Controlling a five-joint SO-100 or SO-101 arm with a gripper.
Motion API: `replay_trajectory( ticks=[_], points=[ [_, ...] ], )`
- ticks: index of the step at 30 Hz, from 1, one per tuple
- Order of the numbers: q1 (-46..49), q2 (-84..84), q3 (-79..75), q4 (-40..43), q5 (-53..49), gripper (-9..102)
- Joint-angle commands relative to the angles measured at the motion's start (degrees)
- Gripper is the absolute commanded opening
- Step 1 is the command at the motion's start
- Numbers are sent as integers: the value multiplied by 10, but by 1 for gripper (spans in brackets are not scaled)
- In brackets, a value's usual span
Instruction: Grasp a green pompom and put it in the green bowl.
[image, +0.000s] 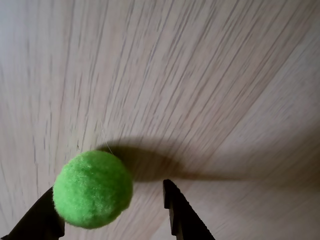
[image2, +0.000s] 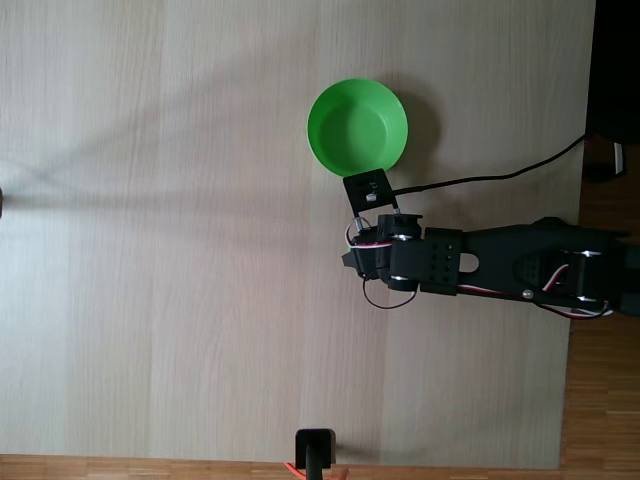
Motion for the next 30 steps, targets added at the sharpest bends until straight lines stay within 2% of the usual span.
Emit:
replay_trajectory(
  ticks=[1,10,30],
  points=[
    [17,4,-20,-1,-1,22],
    [40,4,-11,-34,-2,22],
    [23,4,-11,-36,2,22]
  ],
)
